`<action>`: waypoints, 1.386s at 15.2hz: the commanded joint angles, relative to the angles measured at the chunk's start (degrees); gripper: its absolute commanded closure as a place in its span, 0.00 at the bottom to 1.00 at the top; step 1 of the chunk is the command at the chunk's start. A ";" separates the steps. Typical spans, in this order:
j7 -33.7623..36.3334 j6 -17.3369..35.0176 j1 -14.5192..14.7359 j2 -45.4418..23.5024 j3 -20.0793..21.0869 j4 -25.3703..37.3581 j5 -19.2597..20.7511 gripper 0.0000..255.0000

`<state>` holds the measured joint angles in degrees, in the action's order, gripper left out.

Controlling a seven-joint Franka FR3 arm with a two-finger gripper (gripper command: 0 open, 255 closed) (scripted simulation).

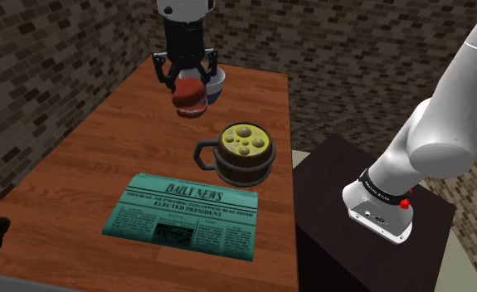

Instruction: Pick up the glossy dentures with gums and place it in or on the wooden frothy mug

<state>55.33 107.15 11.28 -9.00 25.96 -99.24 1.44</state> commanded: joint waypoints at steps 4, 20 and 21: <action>-4.45 2.21 -2.02 13.65 -0.67 -14.68 -6.22 1.00; -7.27 12.73 -1.63 19.51 -1.17 -30.75 -9.42 1.00; -7.23 13.38 -1.63 19.24 -1.10 -31.15 -9.36 1.00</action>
<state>48.07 119.78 9.67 10.76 24.76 -129.84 -8.06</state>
